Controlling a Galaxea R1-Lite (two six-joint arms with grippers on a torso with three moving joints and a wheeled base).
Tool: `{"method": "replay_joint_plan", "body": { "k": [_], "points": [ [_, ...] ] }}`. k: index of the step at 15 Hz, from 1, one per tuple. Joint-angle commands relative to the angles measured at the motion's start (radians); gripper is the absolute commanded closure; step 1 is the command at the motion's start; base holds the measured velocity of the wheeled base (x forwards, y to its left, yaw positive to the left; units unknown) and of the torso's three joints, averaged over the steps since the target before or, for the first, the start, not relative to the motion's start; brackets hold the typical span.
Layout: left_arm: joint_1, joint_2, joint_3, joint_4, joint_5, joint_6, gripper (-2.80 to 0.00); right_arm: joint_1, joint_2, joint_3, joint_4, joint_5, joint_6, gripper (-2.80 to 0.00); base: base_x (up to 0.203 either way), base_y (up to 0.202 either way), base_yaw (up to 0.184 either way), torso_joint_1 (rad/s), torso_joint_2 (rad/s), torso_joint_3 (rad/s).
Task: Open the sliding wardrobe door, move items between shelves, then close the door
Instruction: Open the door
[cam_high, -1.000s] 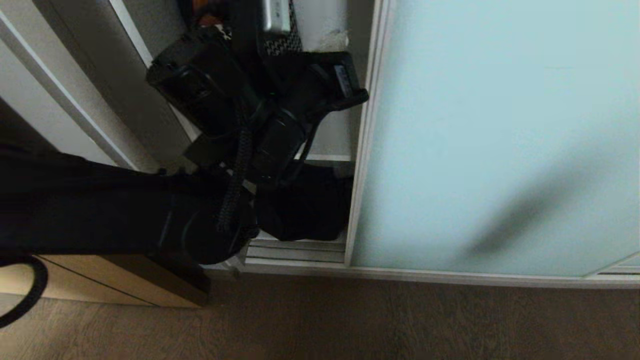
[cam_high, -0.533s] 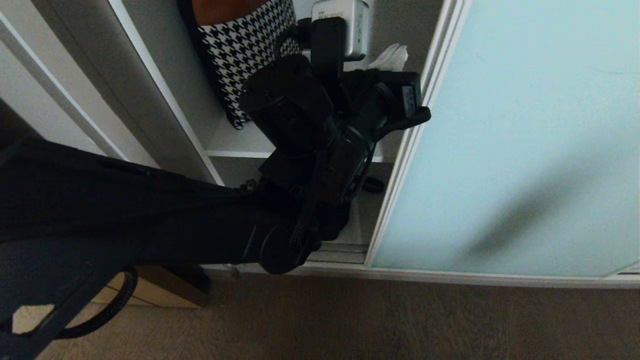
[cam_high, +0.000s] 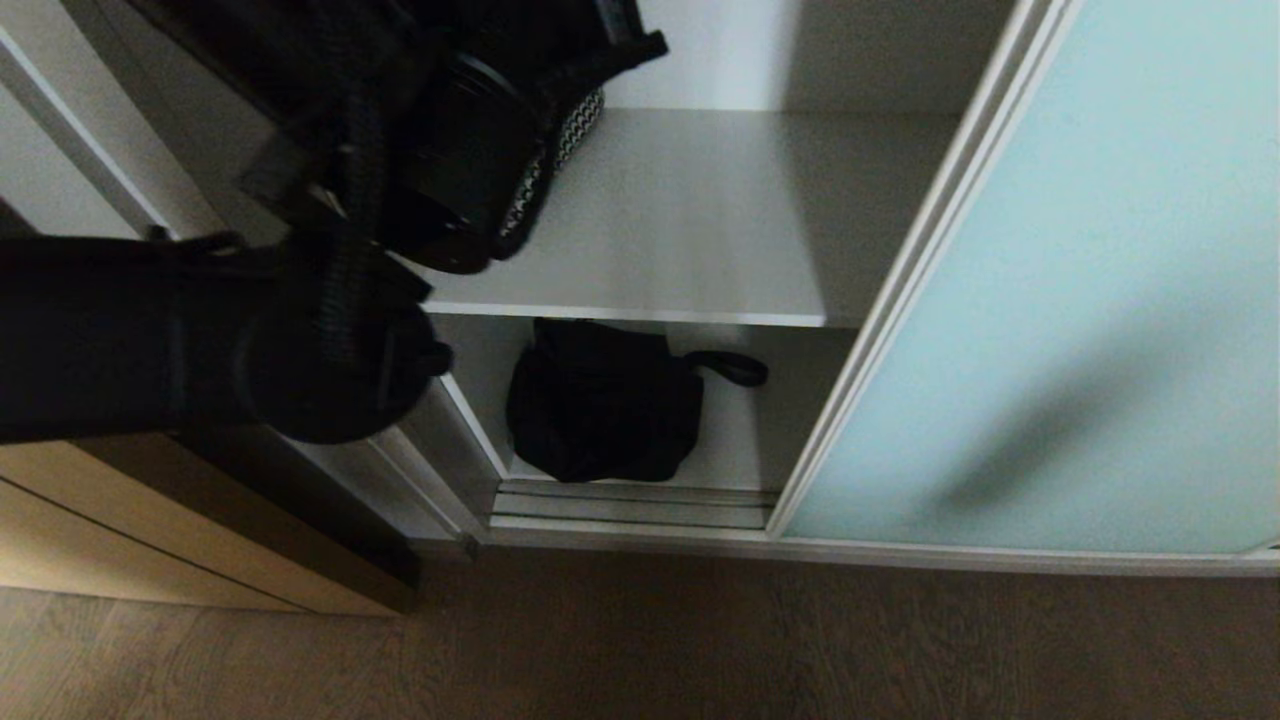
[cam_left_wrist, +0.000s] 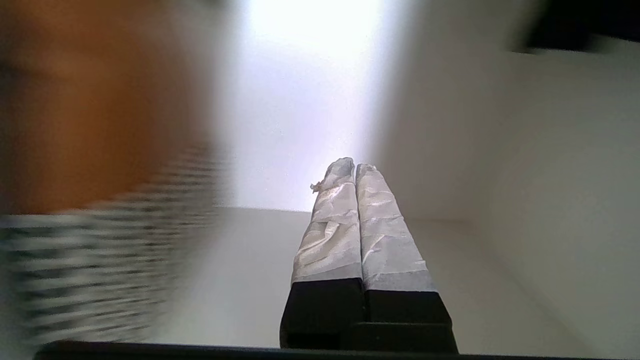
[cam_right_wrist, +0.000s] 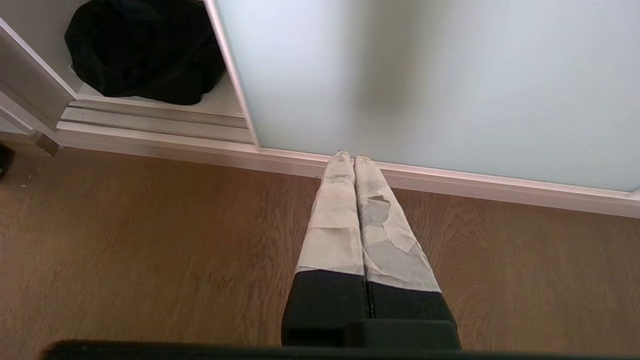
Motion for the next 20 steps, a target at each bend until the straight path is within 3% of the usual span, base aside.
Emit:
{"method": "replay_joint_plan", "body": {
  "k": [1,6,10,13,16,20],
  "points": [
    [0.061,-0.223,0.104,0.067,0.027,-0.010,0.00,0.000,0.000,0.000,0.000,0.000,0.000,0.00,0.000,0.000,0.000,0.000,0.00,0.000],
    [0.136,-0.534,0.520,0.167,0.123,-0.025,0.00,0.000,0.000,0.000,0.000,0.000,0.000,0.00,0.000,0.000,0.000,0.000,0.00,0.000],
    [0.283,-0.800,0.825,0.181,0.221,-0.023,0.00,0.000,0.000,0.000,0.000,0.000,0.000,0.00,0.000,0.000,0.000,0.000,0.00,0.000],
    [0.437,-1.021,1.036,0.192,0.253,-0.019,0.00,0.000,0.000,0.000,0.000,0.000,0.000,0.00,0.000,0.000,0.000,0.000,0.00,0.000],
    [0.567,-1.230,1.175,0.251,0.262,-0.014,0.00,0.000,0.000,0.000,0.000,0.000,0.000,0.00,0.000,0.000,0.000,0.000,0.00,0.000],
    [0.604,-1.490,1.298,0.458,0.240,-0.026,0.00,0.000,0.000,0.000,0.000,0.000,0.000,0.00,0.000,0.000,0.000,0.000,0.00,0.000]
  ]
}}
